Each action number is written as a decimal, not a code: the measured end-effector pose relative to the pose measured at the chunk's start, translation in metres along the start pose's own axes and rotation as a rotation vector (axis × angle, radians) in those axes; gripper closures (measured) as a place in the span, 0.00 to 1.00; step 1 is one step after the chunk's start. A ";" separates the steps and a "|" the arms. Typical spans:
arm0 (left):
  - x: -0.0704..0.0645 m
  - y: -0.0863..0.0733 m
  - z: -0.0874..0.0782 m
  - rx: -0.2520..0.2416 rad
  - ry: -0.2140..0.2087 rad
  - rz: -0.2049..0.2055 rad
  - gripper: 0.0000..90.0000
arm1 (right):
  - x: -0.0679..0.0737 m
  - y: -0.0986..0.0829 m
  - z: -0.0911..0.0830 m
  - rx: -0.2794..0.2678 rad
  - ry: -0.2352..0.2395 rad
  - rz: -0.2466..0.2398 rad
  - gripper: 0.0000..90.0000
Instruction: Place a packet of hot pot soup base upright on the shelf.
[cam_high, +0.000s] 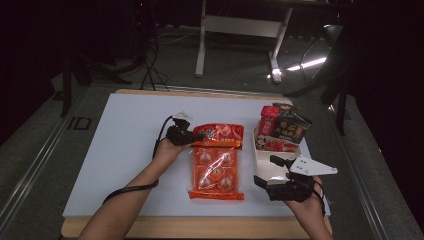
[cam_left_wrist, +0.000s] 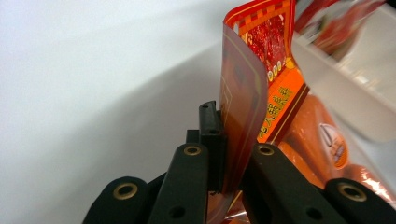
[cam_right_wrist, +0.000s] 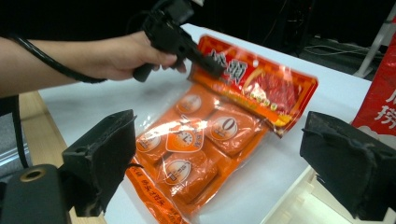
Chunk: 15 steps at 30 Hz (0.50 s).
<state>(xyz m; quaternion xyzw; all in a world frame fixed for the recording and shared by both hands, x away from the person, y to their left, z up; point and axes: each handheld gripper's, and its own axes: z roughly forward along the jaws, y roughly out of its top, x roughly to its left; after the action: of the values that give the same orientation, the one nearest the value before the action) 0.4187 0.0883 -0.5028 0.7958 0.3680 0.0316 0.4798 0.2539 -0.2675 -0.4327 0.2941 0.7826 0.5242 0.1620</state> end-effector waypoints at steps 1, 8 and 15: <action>-0.002 0.002 -0.003 -0.007 -0.007 0.004 1.00 | 0.000 0.000 0.000 0.004 -0.001 -0.006 0.12; -0.021 0.012 -0.025 -0.049 -0.039 0.042 1.00 | -0.002 0.002 -0.003 0.020 0.002 0.000 0.16; -0.038 0.015 -0.042 -0.092 -0.072 0.077 1.00 | -0.001 0.008 -0.005 0.036 -0.031 -0.034 0.16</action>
<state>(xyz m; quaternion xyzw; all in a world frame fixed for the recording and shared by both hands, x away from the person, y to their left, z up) 0.3824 0.0921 -0.4574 0.7872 0.3177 0.0382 0.5272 0.2539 -0.2697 -0.4232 0.2915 0.7943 0.5025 0.1776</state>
